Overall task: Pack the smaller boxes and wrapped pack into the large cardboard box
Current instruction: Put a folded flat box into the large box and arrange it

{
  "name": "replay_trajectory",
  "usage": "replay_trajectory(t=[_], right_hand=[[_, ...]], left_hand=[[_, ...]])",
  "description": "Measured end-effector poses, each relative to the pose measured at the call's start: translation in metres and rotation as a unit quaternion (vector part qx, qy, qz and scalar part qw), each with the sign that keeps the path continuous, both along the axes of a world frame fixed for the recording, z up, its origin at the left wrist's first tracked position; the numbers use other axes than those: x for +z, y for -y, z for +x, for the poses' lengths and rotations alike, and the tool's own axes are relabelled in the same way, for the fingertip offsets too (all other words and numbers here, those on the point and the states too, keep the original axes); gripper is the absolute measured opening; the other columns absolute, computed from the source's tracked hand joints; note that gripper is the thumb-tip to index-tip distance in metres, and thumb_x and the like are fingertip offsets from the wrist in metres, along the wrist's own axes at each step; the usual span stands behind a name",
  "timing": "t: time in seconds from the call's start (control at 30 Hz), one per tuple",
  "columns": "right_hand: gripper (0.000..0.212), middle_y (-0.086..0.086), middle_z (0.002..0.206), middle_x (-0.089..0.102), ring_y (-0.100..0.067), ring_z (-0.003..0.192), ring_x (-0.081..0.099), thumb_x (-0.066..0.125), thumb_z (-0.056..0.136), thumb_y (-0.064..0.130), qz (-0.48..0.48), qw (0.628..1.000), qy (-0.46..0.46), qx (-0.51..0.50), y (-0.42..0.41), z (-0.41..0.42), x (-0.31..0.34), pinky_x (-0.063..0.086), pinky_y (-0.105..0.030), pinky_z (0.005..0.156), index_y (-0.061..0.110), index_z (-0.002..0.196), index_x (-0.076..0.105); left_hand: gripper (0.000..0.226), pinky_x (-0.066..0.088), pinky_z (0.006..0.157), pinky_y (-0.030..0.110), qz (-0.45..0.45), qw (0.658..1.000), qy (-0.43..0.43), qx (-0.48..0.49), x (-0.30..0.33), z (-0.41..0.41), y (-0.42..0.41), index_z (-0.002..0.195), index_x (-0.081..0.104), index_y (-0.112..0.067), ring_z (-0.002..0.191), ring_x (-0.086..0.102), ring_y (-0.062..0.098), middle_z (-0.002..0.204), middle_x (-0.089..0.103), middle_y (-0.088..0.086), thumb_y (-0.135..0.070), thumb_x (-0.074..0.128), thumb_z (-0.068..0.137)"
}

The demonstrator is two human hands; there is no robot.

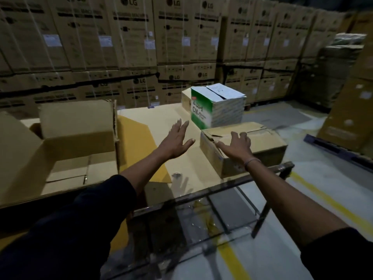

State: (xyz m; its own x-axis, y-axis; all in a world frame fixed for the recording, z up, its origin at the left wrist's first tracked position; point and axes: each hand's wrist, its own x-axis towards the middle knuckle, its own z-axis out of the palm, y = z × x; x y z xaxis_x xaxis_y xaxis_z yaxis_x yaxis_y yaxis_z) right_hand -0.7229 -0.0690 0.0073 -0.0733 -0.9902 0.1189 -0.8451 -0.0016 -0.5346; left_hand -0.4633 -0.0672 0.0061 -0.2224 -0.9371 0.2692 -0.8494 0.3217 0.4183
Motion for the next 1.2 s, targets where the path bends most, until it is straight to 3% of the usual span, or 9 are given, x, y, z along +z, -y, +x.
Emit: replay_trajectory(t=[0.23,0.63,0.8,0.93,1.07,1.2], right_hand=[[0.089,-0.021,0.161,0.019,-0.043,0.150,0.016,0.064,0.092,0.062,0.024,0.998,0.048,-0.040,0.011,-0.050,-0.043,0.023,-0.055,0.122,0.013,0.158,0.031],[0.094,-0.008,0.170,-0.020,-0.049,0.155,-0.007,0.067,0.092,0.057,0.076,0.975,0.161,-0.134,0.118,-0.062,-0.092,0.023,-0.063,0.120,0.024,0.164,0.015],[0.093,-0.008,0.166,-0.036,-0.046,0.155,-0.017,0.067,0.096,0.050,0.086,0.954,0.201,-0.206,0.169,-0.049,-0.100,0.019,-0.057,0.123,0.021,0.166,0.013],[0.097,-0.014,0.165,-0.035,-0.042,0.151,-0.031,0.062,0.091,0.062,0.110,0.953,0.129,-0.252,0.199,-0.046,-0.120,0.010,-0.066,0.121,0.021,0.164,0.013],[0.102,-0.022,0.167,-0.025,-0.040,0.150,-0.035,0.046,0.087,0.080,0.094,0.959,0.037,-0.263,0.214,-0.048,-0.151,0.007,-0.072,0.117,0.023,0.166,0.012],[0.107,-0.023,0.169,-0.020,-0.040,0.151,-0.032,0.038,0.083,0.088,0.070,0.957,0.003,-0.282,0.221,-0.053,-0.159,-0.003,-0.068,0.119,0.025,0.166,0.014]], left_hand=[[0.080,0.014,0.126,0.047,0.046,0.999,0.012,-0.026,-0.028,-0.067,0.058,0.164,0.006,-0.023,0.158,0.000,0.031,0.171,-0.004,0.011,-0.057,0.044,0.103],[0.079,0.022,0.122,0.055,0.080,0.993,0.033,-0.076,-0.081,-0.130,0.232,0.163,0.016,-0.016,0.155,0.014,0.036,0.168,0.016,0.018,-0.056,0.046,0.102],[0.079,0.023,0.122,0.054,0.104,0.988,0.063,-0.096,-0.093,-0.152,0.306,0.162,0.018,-0.017,0.154,0.018,0.039,0.167,0.020,0.021,-0.058,0.044,0.100],[0.094,0.023,0.121,0.058,0.129,0.983,0.086,-0.095,-0.110,-0.171,0.362,0.161,0.021,-0.022,0.152,0.022,0.041,0.165,0.025,0.019,-0.077,0.027,0.085],[0.075,0.025,0.119,0.050,0.122,0.979,0.129,-0.101,-0.113,-0.188,0.398,0.160,0.025,-0.022,0.146,0.032,0.042,0.161,0.034,0.019,-0.062,0.042,0.099],[0.089,0.030,0.118,0.052,0.136,0.978,0.119,-0.103,-0.123,-0.197,0.426,0.160,0.026,-0.025,0.143,0.038,0.042,0.159,0.038,0.019,-0.078,0.038,0.089]])
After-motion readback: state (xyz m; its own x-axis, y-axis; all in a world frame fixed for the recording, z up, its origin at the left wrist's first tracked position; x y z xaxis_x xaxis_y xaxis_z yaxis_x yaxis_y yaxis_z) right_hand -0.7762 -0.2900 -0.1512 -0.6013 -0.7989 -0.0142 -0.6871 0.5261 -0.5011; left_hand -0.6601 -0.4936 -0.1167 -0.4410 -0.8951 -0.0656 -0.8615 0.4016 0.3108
